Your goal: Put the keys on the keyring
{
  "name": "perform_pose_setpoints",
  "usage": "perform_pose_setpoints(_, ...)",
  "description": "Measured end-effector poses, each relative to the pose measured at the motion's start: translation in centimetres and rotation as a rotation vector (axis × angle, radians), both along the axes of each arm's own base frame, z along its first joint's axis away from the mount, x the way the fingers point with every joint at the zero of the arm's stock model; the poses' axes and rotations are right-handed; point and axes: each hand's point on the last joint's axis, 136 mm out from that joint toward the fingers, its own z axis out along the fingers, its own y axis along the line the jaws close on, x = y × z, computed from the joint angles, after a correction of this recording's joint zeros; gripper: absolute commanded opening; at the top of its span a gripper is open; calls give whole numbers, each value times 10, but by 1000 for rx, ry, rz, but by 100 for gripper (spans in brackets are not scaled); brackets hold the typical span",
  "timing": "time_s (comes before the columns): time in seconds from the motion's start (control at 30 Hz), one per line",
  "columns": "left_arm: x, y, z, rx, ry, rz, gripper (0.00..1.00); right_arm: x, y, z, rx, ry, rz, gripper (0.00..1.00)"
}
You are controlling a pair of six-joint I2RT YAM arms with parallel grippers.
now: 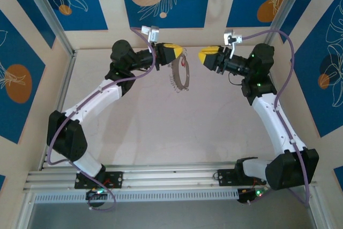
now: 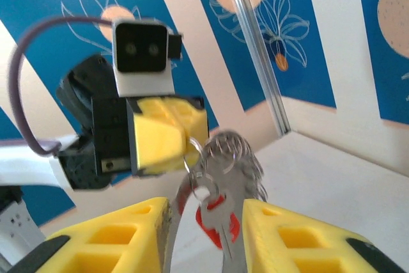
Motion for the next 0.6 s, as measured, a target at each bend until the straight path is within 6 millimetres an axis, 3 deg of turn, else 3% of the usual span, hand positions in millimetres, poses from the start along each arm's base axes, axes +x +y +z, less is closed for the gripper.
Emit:
perform_pose_setpoints(0.33, 0, -1, 6, -45, 21, -19, 0, 27, 12, -1, 124, 67, 39, 40)
perform_pose_setpoints(0.6, 3, -3, 4, -59, 35, -27, 0, 26, 27, 0, 156, 69, 90, 39)
